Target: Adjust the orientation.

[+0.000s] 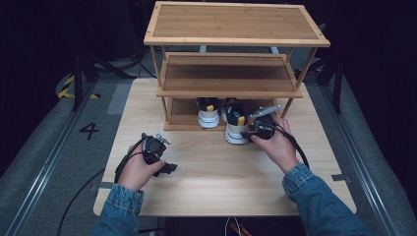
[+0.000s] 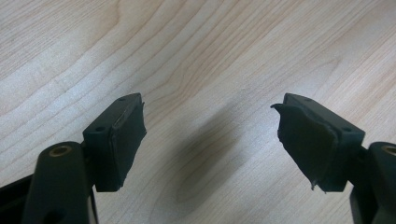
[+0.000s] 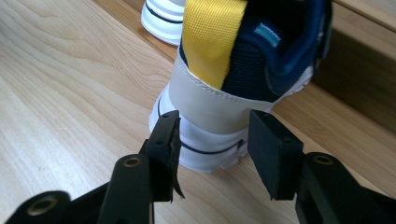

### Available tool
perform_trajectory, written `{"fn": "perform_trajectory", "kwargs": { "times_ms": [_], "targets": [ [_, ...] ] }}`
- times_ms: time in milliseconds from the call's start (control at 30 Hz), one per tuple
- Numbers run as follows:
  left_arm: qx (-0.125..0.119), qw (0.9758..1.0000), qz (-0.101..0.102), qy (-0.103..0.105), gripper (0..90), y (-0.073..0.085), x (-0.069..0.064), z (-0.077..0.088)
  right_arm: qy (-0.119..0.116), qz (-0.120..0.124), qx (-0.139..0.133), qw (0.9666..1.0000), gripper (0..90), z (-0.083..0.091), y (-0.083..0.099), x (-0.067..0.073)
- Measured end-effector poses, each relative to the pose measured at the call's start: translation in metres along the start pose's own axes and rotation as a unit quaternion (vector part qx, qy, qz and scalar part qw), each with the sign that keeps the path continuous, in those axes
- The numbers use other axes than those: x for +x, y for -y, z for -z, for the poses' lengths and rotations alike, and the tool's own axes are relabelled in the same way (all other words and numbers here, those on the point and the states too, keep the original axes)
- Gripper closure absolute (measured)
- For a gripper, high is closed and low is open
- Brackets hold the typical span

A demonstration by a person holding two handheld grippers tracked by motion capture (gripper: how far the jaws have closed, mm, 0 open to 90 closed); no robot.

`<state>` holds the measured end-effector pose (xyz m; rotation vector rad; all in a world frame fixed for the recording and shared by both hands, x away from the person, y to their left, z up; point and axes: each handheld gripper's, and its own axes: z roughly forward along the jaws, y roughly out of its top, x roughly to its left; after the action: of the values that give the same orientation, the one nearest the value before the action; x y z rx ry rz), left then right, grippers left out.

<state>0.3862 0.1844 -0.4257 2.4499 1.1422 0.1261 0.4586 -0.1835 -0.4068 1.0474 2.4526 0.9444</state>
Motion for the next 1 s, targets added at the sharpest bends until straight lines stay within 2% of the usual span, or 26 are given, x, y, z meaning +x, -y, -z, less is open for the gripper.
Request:
{"fn": "perform_trajectory", "kwargs": {
  "times_ms": [100,133,333,500,633,1000],
  "targets": [
    [-0.001,1.0,0.0,0.001,23.7,0.001,0.0,0.001,0.004,-0.004,0.004,1.0,56.9,-0.005,-0.001,0.001],
    [-0.003,1.0,0.001,0.0,23.7,0.002,0.0,0.001,0.015,-0.002,0.009,0.9998,58.9,-0.007,-0.002,0.0],
    [-0.003,1.0,0.006,-0.003,23.8,0.008,0.0,0.003,0.007,-0.019,0.002,0.9998,58.5,-0.011,-0.004,-0.005],
    [-0.003,0.9999,0.013,-0.003,23.8,0.013,0.0,0.006,0.013,-0.024,-0.006,0.9996,58.3,-0.018,-0.009,-0.009],
    [-0.003,0.9998,0.018,-0.005,23.8,0.018,0.001,0.007,0.02,-0.021,-0.016,0.9994,55.1,-0.028,-0.013,-0.012],
    [-0.005,0.9995,0.03,-0.011,24.2,0.03,0.003,0.012,0.038,-0.016,-0.028,0.9988,57.2,-0.044,-0.022,-0.018]
  ]
}}
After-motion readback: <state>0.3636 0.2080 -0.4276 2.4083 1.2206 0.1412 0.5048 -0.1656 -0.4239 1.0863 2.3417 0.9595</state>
